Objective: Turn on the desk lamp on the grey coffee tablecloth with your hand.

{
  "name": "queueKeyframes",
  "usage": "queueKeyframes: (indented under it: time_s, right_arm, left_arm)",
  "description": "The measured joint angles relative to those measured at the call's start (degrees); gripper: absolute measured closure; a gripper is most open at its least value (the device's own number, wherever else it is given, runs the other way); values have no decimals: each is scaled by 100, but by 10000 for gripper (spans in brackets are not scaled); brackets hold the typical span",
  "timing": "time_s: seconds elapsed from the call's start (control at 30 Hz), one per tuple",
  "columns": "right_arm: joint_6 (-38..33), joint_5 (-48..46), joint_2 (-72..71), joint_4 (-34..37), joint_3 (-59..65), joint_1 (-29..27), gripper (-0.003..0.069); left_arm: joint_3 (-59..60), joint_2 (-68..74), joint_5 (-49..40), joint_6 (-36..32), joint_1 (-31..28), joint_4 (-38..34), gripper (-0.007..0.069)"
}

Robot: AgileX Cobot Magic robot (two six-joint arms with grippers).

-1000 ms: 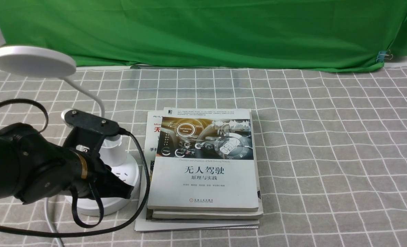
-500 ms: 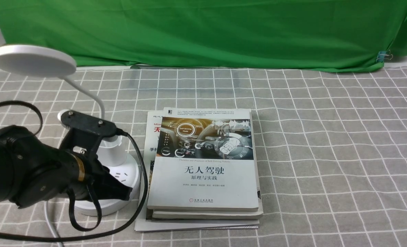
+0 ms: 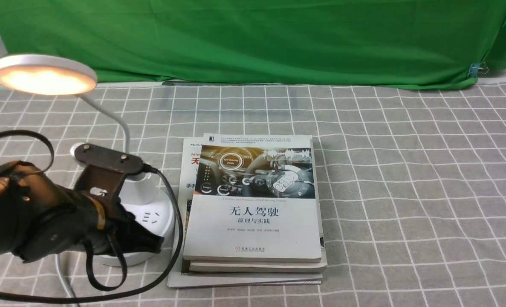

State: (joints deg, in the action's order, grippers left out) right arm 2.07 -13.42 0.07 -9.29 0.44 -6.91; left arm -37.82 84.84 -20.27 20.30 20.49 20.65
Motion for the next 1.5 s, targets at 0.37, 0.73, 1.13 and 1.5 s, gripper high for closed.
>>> queueKeyframes:
  time_s: [0.37, 0.73, 1.13, 1.5]
  right_arm:
    - [6, 0, 0, 0, 0, 0, 414]
    - [122, 30, 0, 0, 0, 0, 414]
    - [174, 57, 0, 0, 0, 0, 414]
    - [175, 57, 0, 0, 0, 0, 414]
  left_arm:
    - [-190, -2857, -2606, -1411, 0, -1661, 606]
    - [-195, -5676, -2367, -2030, 0, -2846, 606]
    - [-195, -6570, -1766, -2215, 0, -2613, 606]
    - [707, -6932, -275, -2453, -277, -2353, 606]
